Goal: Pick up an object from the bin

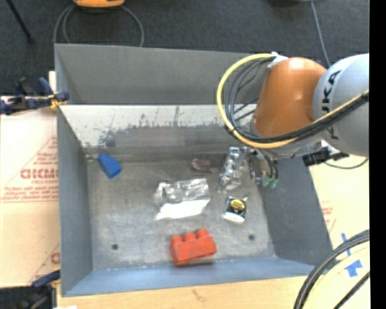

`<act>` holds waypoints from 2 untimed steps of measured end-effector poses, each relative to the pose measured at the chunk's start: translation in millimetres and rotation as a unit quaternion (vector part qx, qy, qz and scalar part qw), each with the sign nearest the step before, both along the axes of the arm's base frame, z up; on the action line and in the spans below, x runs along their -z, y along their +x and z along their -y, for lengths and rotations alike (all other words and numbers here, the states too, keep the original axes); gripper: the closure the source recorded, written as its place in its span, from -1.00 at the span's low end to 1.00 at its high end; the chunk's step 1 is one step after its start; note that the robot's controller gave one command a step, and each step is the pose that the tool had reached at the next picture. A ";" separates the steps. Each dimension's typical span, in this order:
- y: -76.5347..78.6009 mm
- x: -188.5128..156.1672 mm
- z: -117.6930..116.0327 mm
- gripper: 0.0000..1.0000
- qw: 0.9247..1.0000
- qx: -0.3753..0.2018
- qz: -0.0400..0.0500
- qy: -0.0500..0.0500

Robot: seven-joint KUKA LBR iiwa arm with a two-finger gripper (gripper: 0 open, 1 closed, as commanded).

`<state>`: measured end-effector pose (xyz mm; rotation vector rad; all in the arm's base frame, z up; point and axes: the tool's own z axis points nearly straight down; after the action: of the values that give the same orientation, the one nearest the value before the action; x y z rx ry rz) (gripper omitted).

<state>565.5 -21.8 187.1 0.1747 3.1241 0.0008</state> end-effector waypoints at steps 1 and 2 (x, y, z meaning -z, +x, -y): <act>-2.1 4.9 0.7 -1.00 1.000 -0.001 -0.004 -0.001; -10.9 72.2 -36.6 -1.00 0.999 -0.044 -0.002 0.000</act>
Offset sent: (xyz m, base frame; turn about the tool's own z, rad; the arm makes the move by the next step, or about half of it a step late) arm 0.0000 0.0000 0.0000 0.0000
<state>554.6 14.8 115.0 0.0380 3.1319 0.0001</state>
